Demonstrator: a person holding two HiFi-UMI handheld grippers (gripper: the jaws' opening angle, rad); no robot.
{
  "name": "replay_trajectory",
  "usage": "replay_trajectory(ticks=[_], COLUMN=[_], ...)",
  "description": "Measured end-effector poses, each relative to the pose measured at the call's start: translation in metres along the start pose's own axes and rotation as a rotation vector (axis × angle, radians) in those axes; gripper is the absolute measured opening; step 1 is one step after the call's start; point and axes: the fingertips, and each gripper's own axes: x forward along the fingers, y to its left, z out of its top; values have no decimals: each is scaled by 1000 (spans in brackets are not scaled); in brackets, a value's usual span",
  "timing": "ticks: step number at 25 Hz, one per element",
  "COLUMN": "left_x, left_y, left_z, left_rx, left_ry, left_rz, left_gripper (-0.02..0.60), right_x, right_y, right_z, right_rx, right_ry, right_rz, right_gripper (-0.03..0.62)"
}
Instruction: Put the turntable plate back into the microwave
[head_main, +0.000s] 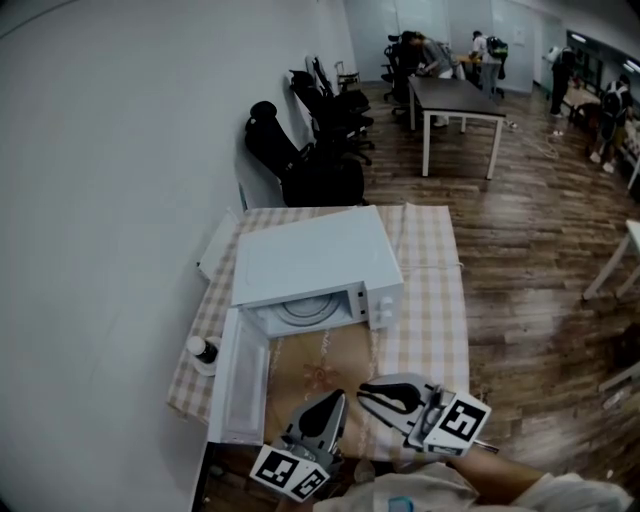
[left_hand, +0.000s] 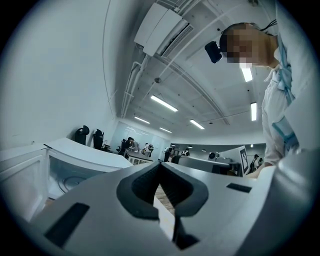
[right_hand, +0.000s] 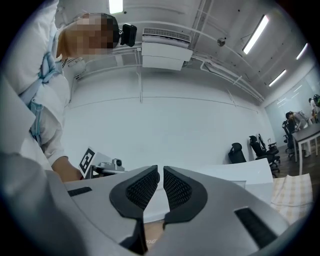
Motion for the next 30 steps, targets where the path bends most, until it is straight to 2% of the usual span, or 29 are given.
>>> replay_trajectory(ticks=[6,10,30], left_x=[7,9,15], left_y=[-10,-10,-15], left_z=[9,16,13], left_rx=[47,60,52], left_ry=[-9,-24,-12], left_rz=[-33,-29,-27], left_gripper=[0,0,0], right_x=[1,1,-3], right_y=[-2,-5,-4], right_z=[10,14,23], right_rx=[-81,-99,-95], right_ry=[-19,-13,-7], right_rz=[-31,-38,-36], right_gripper=[58,58,40])
